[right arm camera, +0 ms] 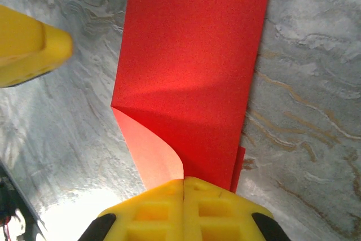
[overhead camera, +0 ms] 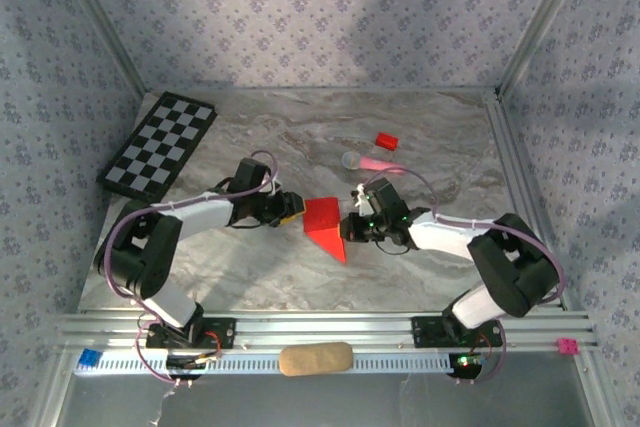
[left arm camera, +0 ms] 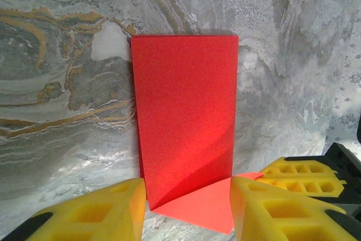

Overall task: Fold a paper plane with a square sheet of paper (pick it up from the middle)
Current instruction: Fourth fold the wing at the center of the table.

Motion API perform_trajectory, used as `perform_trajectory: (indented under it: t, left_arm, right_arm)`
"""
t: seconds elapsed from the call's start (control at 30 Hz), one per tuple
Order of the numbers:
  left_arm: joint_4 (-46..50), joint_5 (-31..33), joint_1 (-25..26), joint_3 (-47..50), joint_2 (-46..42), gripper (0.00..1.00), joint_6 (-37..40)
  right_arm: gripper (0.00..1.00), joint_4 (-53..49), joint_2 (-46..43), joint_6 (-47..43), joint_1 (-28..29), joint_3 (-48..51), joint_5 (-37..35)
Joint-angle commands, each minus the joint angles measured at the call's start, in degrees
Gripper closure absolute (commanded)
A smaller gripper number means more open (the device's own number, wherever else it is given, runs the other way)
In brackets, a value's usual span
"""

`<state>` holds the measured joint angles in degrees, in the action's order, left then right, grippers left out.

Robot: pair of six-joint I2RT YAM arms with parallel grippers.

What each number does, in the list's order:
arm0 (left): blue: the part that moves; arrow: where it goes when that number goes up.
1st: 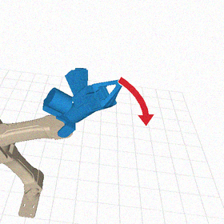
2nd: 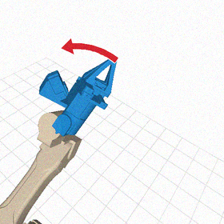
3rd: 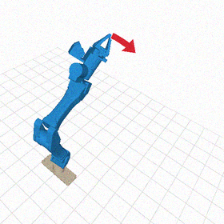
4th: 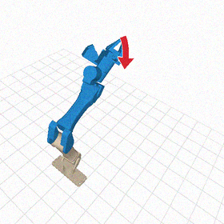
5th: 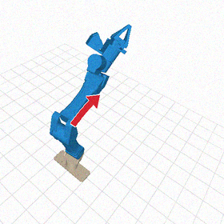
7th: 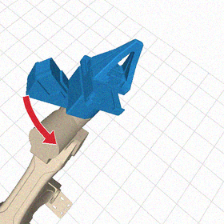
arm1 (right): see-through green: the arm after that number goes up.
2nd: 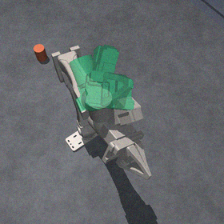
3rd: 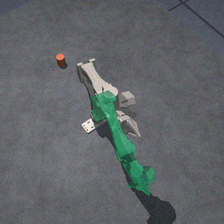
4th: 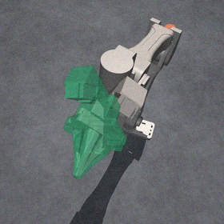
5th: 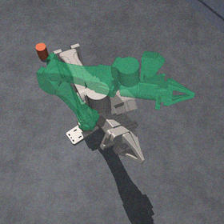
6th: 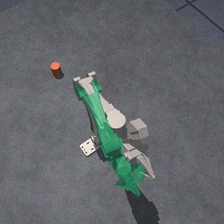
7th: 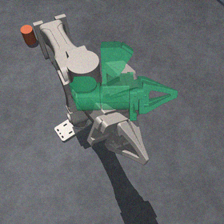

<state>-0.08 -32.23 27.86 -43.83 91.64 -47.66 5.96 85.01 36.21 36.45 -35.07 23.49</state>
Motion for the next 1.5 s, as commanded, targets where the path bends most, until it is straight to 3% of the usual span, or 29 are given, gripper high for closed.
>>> perform_trajectory:
  t: [0.0, 1.17, 1.47]
  left_arm:
    - [-0.4, -2.0, 0.2, -1.9, 1.5, 0.55, -0.3]
    - [-3.7, -3.7, 2.0, -4.7, 9.4, 0.55, -2.3]
    - [-4.8, -3.3, 2.0, -5.4, 9.6, 0.77, -3.6]
  right_arm:
    - [1.00, 4.9, -2.6, 1.2, -0.5, 1.9, 2.7]
    - [1.00, 8.6, -5.4, 2.6, -2.4, 5.6, 4.6]
    - [1.00, 7.7, -5.6, 2.5, -2.5, 6.1, 3.6]
